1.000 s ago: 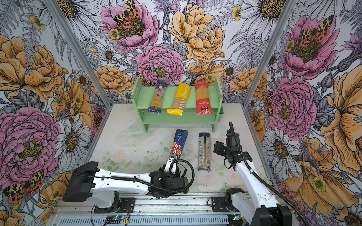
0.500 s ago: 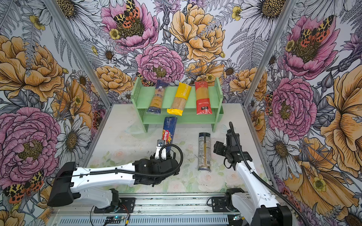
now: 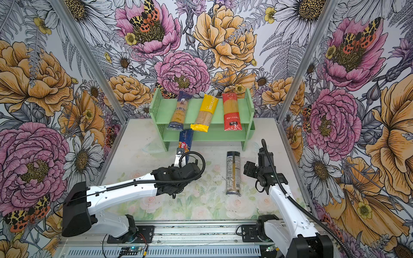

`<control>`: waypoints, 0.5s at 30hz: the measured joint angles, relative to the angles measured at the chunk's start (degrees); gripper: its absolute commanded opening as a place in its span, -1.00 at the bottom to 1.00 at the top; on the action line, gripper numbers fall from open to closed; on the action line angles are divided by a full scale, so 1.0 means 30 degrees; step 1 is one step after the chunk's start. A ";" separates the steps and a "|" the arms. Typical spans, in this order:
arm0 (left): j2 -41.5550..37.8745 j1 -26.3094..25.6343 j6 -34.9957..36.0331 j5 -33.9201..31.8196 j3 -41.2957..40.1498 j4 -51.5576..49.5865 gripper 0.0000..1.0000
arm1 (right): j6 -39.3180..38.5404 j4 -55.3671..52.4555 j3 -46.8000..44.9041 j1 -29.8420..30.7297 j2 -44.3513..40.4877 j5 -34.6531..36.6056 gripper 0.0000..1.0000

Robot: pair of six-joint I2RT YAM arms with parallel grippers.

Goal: Arrange pasta packages on shelves
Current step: Place the pasta bag on the shelf.

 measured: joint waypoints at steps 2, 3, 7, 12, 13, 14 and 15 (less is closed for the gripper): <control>0.0481 0.0372 0.0466 0.0262 0.0430 0.0095 -0.60 | -0.0007 0.0000 0.0000 0.0000 0.0000 0.0007 0.42; 0.0707 0.0568 0.0692 0.0408 0.0568 0.0175 -0.60 | 0.0000 0.0000 0.0000 0.0000 0.0000 0.0007 0.42; 0.1122 0.1384 0.1690 0.1290 0.0670 0.0860 -0.61 | -0.0007 0.0000 0.0000 0.0000 0.0000 0.0007 0.42; 0.1683 0.2302 0.2645 0.2215 0.0991 0.1406 -0.61 | 0.0000 0.0000 0.0000 -0.0007 0.0000 0.0015 0.42; 0.1880 0.2412 0.2783 0.2295 0.1180 0.1443 -0.62 | -0.0007 0.0000 0.0000 -0.0007 0.0000 0.0022 0.42; 0.2084 0.2499 0.2951 0.2339 0.1355 0.1486 -0.62 | 0.0000 0.0007 0.0000 -0.0007 0.0000 0.0022 0.42; 0.2324 0.2572 0.3104 0.2397 0.1566 0.1610 -0.62 | -0.0007 0.0000 0.0000 -0.0007 0.0007 0.0022 0.42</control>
